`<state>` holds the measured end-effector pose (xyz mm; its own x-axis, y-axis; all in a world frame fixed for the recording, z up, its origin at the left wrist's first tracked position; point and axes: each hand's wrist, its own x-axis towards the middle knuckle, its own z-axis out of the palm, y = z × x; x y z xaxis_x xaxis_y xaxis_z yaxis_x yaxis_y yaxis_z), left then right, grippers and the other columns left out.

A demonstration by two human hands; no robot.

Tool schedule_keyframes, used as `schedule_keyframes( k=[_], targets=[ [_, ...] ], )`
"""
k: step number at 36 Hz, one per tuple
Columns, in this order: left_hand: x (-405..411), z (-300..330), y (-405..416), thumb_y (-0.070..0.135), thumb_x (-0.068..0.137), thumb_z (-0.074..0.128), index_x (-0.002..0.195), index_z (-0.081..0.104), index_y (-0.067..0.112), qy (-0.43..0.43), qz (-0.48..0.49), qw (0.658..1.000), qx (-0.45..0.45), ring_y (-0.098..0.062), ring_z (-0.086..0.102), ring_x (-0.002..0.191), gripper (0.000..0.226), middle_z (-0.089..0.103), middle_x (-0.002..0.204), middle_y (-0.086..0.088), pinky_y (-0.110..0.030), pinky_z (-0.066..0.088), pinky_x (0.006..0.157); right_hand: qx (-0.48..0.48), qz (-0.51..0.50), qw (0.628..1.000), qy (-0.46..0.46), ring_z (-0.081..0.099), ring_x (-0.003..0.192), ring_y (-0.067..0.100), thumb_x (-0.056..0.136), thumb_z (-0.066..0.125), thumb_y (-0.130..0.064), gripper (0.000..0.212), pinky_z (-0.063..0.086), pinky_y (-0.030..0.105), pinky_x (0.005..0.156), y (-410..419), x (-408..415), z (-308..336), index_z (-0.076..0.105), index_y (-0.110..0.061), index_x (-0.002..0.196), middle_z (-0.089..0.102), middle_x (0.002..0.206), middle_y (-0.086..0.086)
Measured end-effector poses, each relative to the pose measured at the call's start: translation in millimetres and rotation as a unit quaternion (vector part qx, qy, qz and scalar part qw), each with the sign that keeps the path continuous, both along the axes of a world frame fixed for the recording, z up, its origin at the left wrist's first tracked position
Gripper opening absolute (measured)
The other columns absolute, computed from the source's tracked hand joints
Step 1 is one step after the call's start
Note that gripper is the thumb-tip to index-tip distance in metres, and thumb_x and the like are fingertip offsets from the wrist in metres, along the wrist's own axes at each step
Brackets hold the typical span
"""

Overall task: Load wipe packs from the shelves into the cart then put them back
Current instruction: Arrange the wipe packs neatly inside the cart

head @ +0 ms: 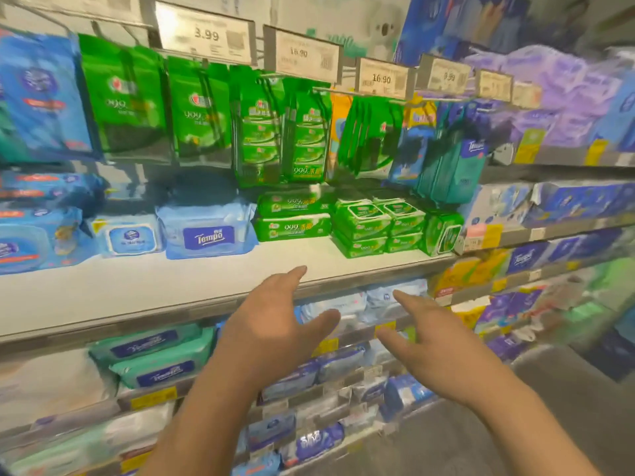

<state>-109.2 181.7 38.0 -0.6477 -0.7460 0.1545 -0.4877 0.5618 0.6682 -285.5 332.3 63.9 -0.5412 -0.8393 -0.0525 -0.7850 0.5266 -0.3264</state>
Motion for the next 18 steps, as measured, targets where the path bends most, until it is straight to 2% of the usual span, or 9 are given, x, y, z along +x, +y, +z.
schedule_keyframes(
  k=[2,4,6,10,15,18],
  targets=[
    [-21.4,5.0,-18.6,0.064,0.087,0.062,0.156,0.029,0.038,0.004,-0.008,1.0,-0.004,-0.006,0.038,0.139,0.08,0.037,0.157,0.015,-0.025,0.03,0.113,-0.004,-0.013,1.0,0.007,0.024,0.151,0.01,0.098,0.049,-0.058,0.078,0.024,0.022,0.115,-13.6,-17.6,4.9,0.02,-0.023,0.161,0.024,0.166,-0.007],
    [-39.8,8.2,-35.5,0.061,0.087,0.064,0.156,0.032,0.036,0.011,-0.013,1.0,-0.006,-0.003,0.044,0.13,0.08,0.041,0.154,0.014,-0.018,0.03,0.103,-0.016,-0.021,1.0,0.013,0.025,0.15,0.01,0.097,0.049,-0.059,0.078,0.024,0.022,0.116,-25.9,-33.8,8.6,0.02,-0.024,0.161,0.025,0.166,-0.007],
    [-54.7,10.4,-47.9,0.059,0.087,0.067,0.154,0.035,0.037,0.025,-0.014,1.0,0.0,0.004,0.042,0.121,0.078,0.043,0.153,0.015,-0.014,0.027,0.095,-0.028,-0.024,0.999,0.012,0.026,0.15,0.01,0.097,0.049,-0.059,0.079,0.024,0.024,0.117,-35.6,-48.9,11.0,0.02,-0.024,0.161,0.026,0.165,-0.007],
    [-81.1,13.0,-64.2,0.061,0.086,0.065,0.153,0.037,0.039,0.033,-0.027,0.999,0.01,0.009,0.036,0.11,0.076,0.041,0.155,0.016,-0.016,0.029,0.093,-0.04,-0.025,0.999,-0.003,0.027,0.149,0.009,0.097,0.051,-0.058,0.077,0.026,0.024,0.116,-51.1,-76.3,11.4,0.022,-0.026,0.161,0.026,0.165,-0.008],
    [-116.0,17.7,-90.9,0.064,0.084,0.064,0.154,0.037,0.04,0.026,-0.02,0.999,0.004,0.005,0.044,0.113,0.079,0.043,0.155,0.013,-0.024,0.036,0.097,-0.066,-0.027,0.997,0.013,0.032,0.147,0.01,0.097,0.053,-0.055,0.072,0.027,0.022,0.114,-79.2,-113.9,13.3,0.027,-0.028,0.159,0.029,0.164,-0.009],
    [-138.5,18.6,-107.3,0.073,0.077,0.062,0.153,0.039,0.041,0.028,-0.004,1.0,-0.011,-0.004,0.047,0.132,0.085,0.044,0.155,0.014,-0.03,0.038,0.111,-0.118,-0.016,0.993,-0.027,0.032,0.147,0.008,0.096,0.057,-0.053,0.069,0.029,0.023,0.115,-98.0,-138.3,15.7,0.033,-0.031,0.157,0.033,0.161,-0.011]
  ],
)
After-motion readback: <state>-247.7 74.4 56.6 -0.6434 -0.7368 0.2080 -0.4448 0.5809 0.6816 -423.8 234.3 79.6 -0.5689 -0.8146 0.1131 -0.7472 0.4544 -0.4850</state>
